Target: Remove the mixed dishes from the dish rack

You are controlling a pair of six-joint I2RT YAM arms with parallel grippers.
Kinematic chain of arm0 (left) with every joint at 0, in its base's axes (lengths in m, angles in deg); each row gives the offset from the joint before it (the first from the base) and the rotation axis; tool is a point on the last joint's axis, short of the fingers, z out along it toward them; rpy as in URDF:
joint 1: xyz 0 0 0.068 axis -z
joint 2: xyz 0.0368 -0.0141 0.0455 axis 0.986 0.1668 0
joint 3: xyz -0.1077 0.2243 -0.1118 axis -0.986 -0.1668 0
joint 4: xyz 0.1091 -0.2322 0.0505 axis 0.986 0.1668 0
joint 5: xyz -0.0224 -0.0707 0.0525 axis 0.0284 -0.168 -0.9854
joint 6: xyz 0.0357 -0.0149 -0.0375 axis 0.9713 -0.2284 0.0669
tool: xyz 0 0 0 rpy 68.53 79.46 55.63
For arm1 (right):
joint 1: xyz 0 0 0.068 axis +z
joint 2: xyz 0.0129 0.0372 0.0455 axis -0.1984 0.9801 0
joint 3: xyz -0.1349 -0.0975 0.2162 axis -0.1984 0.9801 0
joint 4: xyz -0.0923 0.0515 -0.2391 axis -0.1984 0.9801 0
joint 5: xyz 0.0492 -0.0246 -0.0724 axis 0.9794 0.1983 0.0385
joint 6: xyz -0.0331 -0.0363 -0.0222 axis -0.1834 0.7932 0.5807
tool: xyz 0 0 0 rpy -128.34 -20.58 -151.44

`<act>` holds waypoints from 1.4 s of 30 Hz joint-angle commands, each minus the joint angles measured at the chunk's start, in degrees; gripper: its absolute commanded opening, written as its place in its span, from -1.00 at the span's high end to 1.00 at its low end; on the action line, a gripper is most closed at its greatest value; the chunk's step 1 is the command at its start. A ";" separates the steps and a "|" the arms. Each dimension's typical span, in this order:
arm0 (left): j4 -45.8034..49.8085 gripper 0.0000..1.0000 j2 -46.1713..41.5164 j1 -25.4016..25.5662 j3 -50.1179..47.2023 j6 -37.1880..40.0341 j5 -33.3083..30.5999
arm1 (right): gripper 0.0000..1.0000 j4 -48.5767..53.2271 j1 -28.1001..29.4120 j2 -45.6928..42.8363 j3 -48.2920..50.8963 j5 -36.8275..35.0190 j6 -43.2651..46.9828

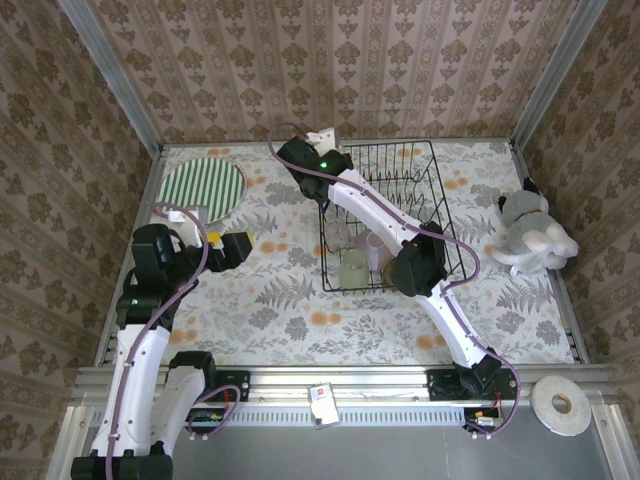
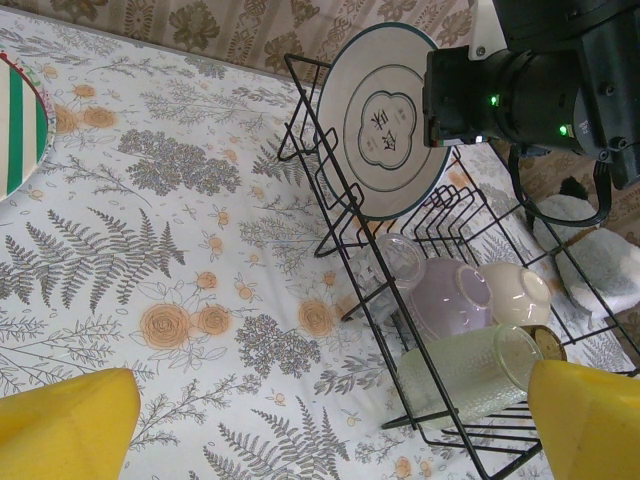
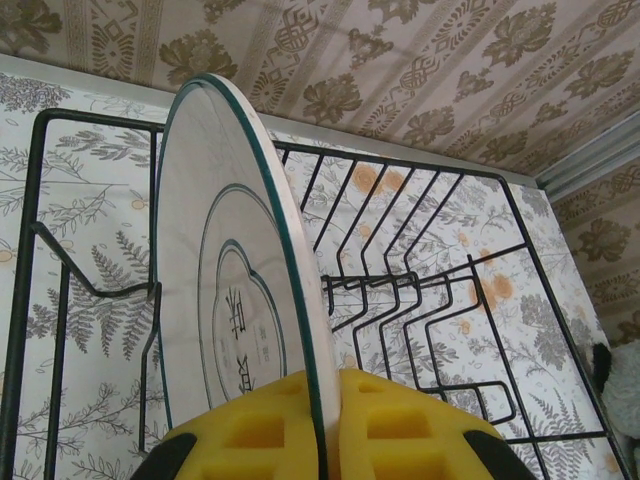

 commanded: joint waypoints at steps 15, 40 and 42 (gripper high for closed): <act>-1.12 -1.00 -0.17 -0.44 -0.35 -0.25 0.70 | 1.00 -1.58 0.04 -7.25 2.89 -1.71 1.37; -0.92 -1.00 0.09 -0.41 -0.34 -0.10 0.58 | 1.00 -4.84 -2.93 -15.78 12.88 4.05 0.69; -0.95 -1.00 0.13 -0.38 -0.35 0.01 0.56 | 1.00 -5.38 -3.28 -16.58 14.07 4.87 0.57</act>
